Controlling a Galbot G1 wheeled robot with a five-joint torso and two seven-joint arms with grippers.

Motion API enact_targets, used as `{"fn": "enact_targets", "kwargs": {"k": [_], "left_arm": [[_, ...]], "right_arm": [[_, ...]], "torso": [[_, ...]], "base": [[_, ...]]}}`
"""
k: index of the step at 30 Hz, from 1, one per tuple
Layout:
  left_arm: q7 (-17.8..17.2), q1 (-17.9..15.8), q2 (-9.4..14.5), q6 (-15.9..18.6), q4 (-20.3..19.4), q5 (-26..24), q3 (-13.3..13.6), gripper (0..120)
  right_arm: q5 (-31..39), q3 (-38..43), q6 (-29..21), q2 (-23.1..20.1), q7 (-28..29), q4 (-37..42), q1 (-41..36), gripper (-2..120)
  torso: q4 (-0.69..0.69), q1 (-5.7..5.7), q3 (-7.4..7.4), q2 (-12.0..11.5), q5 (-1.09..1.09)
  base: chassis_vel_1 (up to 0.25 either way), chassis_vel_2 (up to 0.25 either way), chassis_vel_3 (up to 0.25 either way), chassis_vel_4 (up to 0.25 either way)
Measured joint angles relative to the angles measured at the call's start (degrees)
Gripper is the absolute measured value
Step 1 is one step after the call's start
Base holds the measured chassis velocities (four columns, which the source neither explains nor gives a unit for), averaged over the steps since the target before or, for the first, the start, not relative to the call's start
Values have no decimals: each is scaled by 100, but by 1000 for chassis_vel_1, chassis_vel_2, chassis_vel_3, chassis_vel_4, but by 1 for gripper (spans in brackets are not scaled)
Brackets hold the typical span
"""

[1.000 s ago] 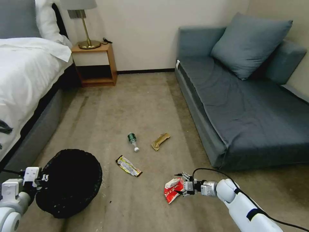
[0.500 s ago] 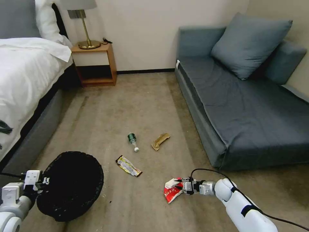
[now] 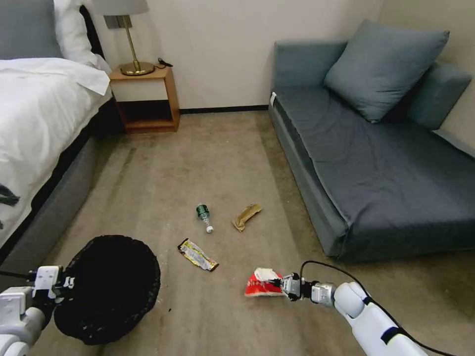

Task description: Pick up the trash bin, then pick up the garbage on the floor and place it into the trash bin.

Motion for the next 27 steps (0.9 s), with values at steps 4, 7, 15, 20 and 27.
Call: {"fn": "enact_targets", "kwargs": {"k": [4,7,15,20,27], "left_arm": [[0,-3,17,-4,-4,5,4,5],[0,9,6,-4,-56,-1,24,5],[1,84,-36,16,-261,8,-15,5],[1,132,-50,33,-352,-2,-72,5],[3,185,-87,43,-498,-11,-123,5]], "right_arm": [[1166,-418,-658,-131,447,1045,-146,0],[1944,-1114,-1209,-52,1037,1910,-68,0],[2859,-2968,-2086,611,2331,2563,577,0],[3070,-3563,-2369,1088,2834,2401,894,0],[3134,-4121,-2735,2082,3678,1707,1307,0]], "torso": [[0,0,0,0,1],[0,0,0,0,1],[1,0,0,0,-1],[1,0,1,0,0],[2,0,1,0,1]], "base": [[0,0,0,0],[0,0,0,0],[0,0,0,0],[0,0,0,0],[0,0,0,0]]}}
